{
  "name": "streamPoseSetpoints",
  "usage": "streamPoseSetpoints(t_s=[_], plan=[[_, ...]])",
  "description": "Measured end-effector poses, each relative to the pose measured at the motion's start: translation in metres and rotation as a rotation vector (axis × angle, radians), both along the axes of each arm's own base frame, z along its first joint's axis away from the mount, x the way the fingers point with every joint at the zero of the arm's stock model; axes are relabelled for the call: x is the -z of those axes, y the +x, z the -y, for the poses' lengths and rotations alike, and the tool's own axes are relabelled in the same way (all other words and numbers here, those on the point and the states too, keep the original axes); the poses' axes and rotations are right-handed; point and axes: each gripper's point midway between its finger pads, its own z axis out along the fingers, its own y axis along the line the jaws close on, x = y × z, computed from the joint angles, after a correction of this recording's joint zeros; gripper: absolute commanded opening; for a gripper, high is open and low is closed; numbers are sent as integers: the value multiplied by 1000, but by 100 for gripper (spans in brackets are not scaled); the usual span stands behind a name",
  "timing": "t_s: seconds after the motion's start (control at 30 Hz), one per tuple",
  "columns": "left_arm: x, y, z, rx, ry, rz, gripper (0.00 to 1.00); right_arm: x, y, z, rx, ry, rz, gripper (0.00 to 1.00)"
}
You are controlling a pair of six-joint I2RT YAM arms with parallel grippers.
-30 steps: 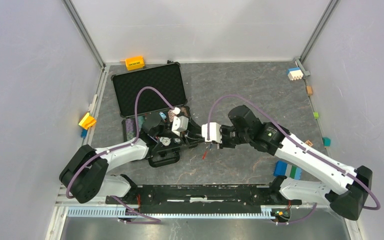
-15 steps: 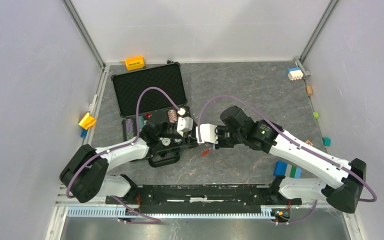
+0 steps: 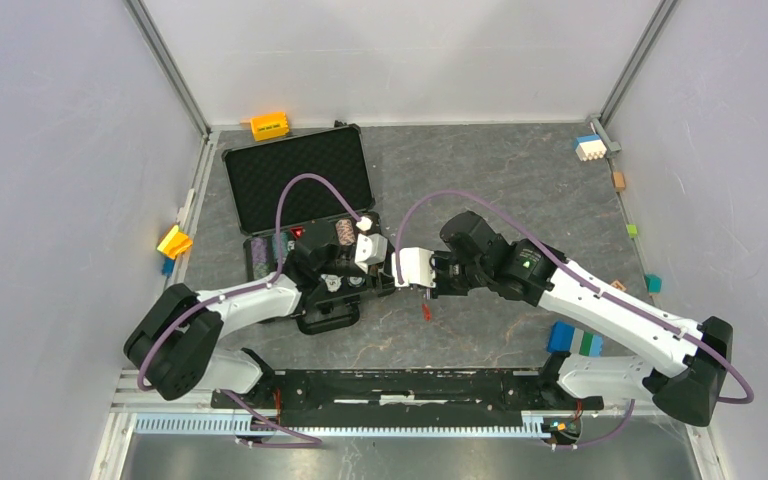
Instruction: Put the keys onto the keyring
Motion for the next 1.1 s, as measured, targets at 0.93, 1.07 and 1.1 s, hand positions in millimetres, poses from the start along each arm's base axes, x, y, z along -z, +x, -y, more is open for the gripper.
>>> streamPoseSetpoints(t_s=[0.93,1.07,1.1], plan=[[2,-6,4,34,-7,10,24,0,-2,-2,-2,10,-12,0],[2,-7,5,39,-7,9,22,0,-2,-2,-3,11,-14,0],[3,-7,6,40,-6,8,22,0,-3,-2,-3,12,-15,0]])
